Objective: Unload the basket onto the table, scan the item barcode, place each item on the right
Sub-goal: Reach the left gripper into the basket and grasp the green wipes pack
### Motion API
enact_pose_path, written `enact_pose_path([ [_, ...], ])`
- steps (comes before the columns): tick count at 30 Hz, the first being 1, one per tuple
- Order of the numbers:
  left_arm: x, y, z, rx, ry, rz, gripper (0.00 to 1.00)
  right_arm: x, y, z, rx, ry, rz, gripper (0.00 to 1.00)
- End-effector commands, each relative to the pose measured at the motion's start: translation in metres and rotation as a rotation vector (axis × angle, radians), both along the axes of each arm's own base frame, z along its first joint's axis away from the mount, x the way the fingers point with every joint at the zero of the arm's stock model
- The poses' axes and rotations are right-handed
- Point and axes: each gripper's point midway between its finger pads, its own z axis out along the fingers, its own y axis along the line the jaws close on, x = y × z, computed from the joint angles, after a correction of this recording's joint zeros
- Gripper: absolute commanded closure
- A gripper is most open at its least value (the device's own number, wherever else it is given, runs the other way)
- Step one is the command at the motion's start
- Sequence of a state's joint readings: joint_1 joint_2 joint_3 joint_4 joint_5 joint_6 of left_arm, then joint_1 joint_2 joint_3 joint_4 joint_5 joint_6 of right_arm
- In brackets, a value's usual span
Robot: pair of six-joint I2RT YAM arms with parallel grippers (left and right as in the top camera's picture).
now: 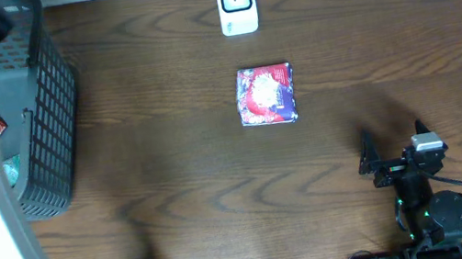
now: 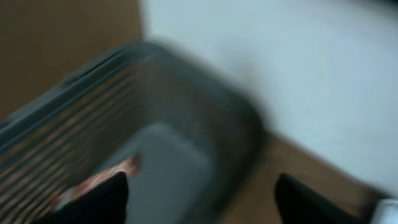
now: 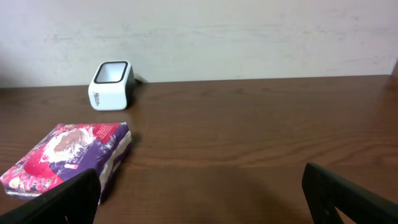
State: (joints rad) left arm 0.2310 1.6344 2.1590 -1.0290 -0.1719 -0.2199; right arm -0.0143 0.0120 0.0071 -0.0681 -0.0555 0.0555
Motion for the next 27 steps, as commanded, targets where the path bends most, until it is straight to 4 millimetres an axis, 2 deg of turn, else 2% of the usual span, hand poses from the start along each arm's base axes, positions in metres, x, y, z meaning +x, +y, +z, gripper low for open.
enact_pose_path([
  [1,-0.003,0.044,-0.057,-0.001,0.177,0.076,0.18,0.0,0.002,0.0,-0.011,-0.001,0.009,0.01],
  [4,-0.011,0.07,-0.096,-0.019,0.275,0.118,0.11,0.0,0.002,0.0,-0.011,-0.001,0.009,0.01],
  [7,-0.022,0.088,-0.137,-0.01,0.391,0.146,0.09,0.0,0.002,0.0,-0.011,-0.001,0.009,0.01],
  [11,-0.043,0.11,-0.179,0.038,0.518,0.249,0.08,0.0,0.002,0.0,-0.011,-0.001,0.009,0.01],
  [20,-0.061,0.122,-0.275,0.005,0.665,0.279,0.08,0.0,0.002,0.0,-0.011,-0.001,0.01,0.01],
  [27,-0.064,0.133,-0.321,-0.084,0.685,0.386,0.08,0.0,0.002,0.0,-0.011,-0.001,0.009,0.01],
])
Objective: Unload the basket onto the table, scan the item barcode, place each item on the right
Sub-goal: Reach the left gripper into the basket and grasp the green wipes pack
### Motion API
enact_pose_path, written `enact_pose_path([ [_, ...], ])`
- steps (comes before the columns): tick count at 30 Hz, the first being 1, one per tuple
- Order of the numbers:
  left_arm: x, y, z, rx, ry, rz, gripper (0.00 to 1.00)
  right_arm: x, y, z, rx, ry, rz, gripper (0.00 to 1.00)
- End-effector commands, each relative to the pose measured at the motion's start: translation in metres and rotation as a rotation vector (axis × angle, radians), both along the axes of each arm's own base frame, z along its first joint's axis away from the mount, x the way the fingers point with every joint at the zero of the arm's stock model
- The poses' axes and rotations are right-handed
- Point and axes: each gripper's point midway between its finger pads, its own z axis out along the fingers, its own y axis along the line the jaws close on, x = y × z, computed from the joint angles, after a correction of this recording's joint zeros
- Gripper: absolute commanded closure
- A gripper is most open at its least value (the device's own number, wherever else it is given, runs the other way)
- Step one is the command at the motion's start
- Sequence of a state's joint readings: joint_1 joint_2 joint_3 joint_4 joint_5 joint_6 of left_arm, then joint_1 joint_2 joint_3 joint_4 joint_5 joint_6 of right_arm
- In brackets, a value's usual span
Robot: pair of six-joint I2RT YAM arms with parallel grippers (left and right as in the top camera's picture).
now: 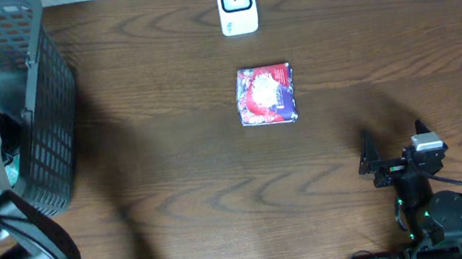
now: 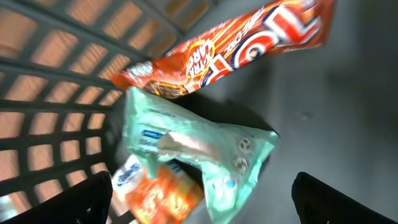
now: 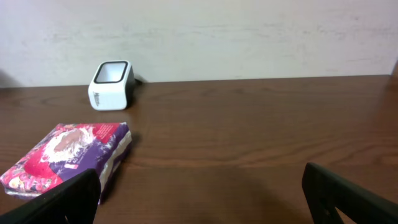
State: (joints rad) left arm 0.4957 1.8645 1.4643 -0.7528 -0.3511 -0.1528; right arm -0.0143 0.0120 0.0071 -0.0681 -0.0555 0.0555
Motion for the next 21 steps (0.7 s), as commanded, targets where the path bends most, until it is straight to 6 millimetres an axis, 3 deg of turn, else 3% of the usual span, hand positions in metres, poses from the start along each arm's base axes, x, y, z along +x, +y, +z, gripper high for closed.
enact_pose_path([
  [1,-0.001,0.008,-0.015,0.007,-0.005,0.074,0.08,0.0,0.002,0.0,-0.011,-0.001,0.009,0.01],
  [8,0.008,0.013,-0.039,-0.002,-0.017,0.117,0.08,0.0,0.002,0.0,-0.011,-0.001,0.009,0.01],
  [14,0.005,0.012,-0.061,-0.032,-0.072,0.306,0.08,0.0,0.002,0.0,-0.011,-0.001,0.009,0.01],
  [21,-0.003,0.008,-0.067,-0.048,-0.058,0.358,0.17,0.0,0.002,0.0,-0.011,-0.001,0.009,0.01],
])
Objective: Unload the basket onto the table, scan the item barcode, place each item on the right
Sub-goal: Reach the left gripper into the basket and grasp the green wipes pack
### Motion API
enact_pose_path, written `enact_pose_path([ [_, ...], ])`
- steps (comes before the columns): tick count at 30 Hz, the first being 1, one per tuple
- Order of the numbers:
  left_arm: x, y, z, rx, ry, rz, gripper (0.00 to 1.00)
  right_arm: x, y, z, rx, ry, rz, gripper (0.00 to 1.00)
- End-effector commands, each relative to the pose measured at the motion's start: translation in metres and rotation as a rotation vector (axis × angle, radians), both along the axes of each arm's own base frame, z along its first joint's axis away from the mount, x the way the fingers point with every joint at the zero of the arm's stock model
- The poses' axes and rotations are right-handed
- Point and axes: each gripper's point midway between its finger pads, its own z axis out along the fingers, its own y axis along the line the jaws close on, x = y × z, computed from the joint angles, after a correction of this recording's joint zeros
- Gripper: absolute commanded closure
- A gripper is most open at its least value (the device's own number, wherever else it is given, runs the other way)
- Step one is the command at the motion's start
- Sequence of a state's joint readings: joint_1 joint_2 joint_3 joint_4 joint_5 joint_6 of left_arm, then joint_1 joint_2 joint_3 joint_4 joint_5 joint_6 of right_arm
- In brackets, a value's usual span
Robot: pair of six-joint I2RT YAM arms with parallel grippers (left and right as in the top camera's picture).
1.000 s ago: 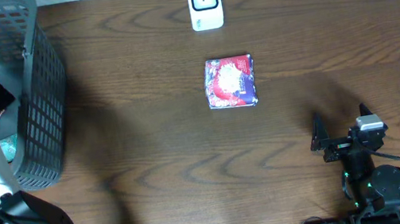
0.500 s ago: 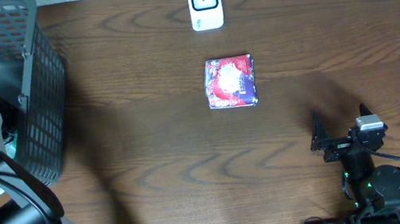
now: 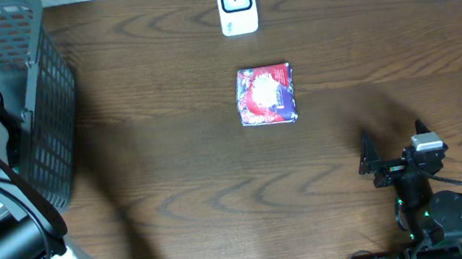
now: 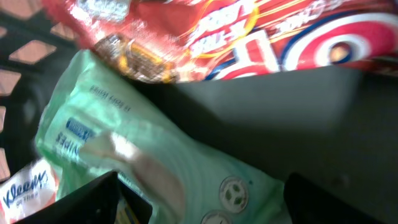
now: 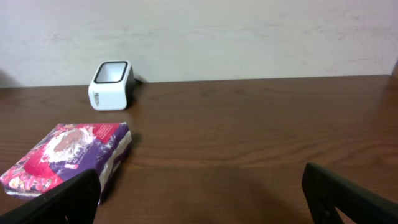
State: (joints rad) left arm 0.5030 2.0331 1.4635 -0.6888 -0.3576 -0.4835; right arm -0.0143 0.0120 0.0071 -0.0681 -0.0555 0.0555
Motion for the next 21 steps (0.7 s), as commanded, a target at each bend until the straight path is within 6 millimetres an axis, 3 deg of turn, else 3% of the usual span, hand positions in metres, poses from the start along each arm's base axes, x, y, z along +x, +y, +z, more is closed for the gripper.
enact_pose_path([
  [1,-0.009,-0.001,-0.004,-0.002,0.017,0.057,0.18,0.0,0.002,0.0,-0.012,-0.001,0.009,0.01],
  [4,-0.015,-0.004,-0.005,-0.016,0.044,0.056,0.28,0.0,0.002,0.0,-0.012,-0.001,0.009,0.01],
  [11,-0.026,-0.01,-0.005,-0.04,0.094,0.048,0.92,0.0,0.002,0.0,-0.012,-0.001,0.009,0.01],
  [16,-0.025,-0.01,0.018,-0.025,0.067,0.043,0.93,0.0,0.002,0.0,-0.011,-0.001,0.009,0.01],
  [21,-0.024,-0.009,0.081,0.041,-0.058,0.044,0.93,0.0,0.002,0.0,-0.011,-0.001,0.01,0.01],
])
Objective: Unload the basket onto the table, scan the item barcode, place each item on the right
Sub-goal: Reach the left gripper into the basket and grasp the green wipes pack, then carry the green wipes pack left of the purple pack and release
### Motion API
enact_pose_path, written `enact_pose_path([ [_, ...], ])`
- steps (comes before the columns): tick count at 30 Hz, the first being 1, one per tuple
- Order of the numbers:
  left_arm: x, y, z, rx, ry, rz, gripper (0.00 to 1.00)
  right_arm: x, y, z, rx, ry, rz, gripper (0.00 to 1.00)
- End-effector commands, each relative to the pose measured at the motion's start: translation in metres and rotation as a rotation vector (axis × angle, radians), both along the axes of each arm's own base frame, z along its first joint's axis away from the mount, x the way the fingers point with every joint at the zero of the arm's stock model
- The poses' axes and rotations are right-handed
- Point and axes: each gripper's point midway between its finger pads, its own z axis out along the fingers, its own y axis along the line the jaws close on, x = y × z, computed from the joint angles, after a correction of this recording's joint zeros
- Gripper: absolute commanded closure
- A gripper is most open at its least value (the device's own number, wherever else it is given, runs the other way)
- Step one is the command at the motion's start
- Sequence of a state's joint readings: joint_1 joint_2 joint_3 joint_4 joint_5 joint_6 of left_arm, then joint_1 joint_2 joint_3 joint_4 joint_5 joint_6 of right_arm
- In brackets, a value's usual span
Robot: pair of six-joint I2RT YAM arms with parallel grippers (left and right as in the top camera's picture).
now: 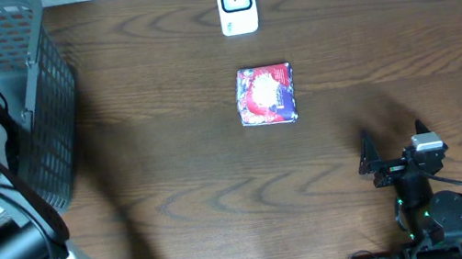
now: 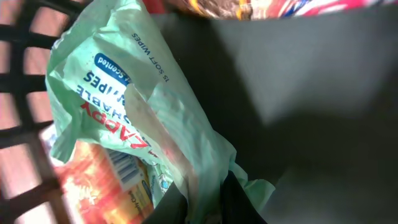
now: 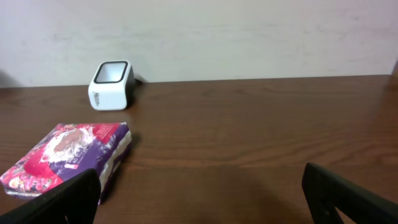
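Observation:
Deep in the grey basket (image 1: pixel 33 114), my left gripper (image 2: pixel 202 198) is shut on a fold of a mint-green wipes pack (image 2: pixel 124 99); its dark fingers (image 2: pixel 171 205) pinch the film from both sides. The white barcode scanner (image 1: pixel 236 3) stands at the table's far edge, also seen as the scanner (image 3: pixel 112 76) in the right wrist view. A purple and red packet (image 1: pixel 266 95) lies flat in front of it. My right gripper (image 3: pixel 202 196) rests open near the front right, holding nothing.
An orange pack (image 2: pixel 93 180) lies beside the wipes in the basket, and a red snack wrapper (image 2: pixel 261 5) shows at the top. The basket's mesh wall (image 2: pixel 25 68) closes in on the left. A pale wall (image 3: pixel 199 31) stands behind the scanner.
My left gripper was open just above the green wipes pack; now it is lower and shut on a fold of that pack. The right arm and the table items are unchanged.
First my left gripper was over the basket's rim, open. Then it was inside, open above the snack wrapper, wipes and orange pack. Later it hung close over the wipes pack, and now it grips that pack. The right arm stayed still throughout.

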State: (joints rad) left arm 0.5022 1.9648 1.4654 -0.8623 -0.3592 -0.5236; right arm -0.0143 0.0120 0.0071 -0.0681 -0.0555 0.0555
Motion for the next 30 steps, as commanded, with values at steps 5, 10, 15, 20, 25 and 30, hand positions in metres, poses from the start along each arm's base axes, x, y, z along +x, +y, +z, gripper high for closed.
enact_pose_path([
  [5,0.005,0.007,0.141,0.202,-0.343,0.009,0.93,0.0,0.002,0.0,-0.011,-0.001,0.009,0.01],
  [10,0.023,-0.02,0.213,0.177,-0.665,-0.077,0.93,0.0,0.002,-0.001,-0.011,0.0,0.009,0.01],
  [15,0.046,-0.081,0.273,0.009,-0.963,-0.298,0.93,0.0,0.002,-0.001,-0.011,0.0,0.009,0.01],
  [20,0.045,-0.135,0.325,0.073,-1.067,-0.564,0.93,0.0,0.002,-0.001,-0.011,0.0,0.009,0.01],
  [25,0.042,-0.211,0.342,0.016,-1.1,-0.79,0.93,0.0,0.002,-0.001,-0.012,0.0,0.009,0.01],
  [30,0.047,-0.309,0.322,-0.1,-1.019,-1.124,0.93,0.0,0.002,-0.001,-0.011,0.0,0.009,0.01],
])
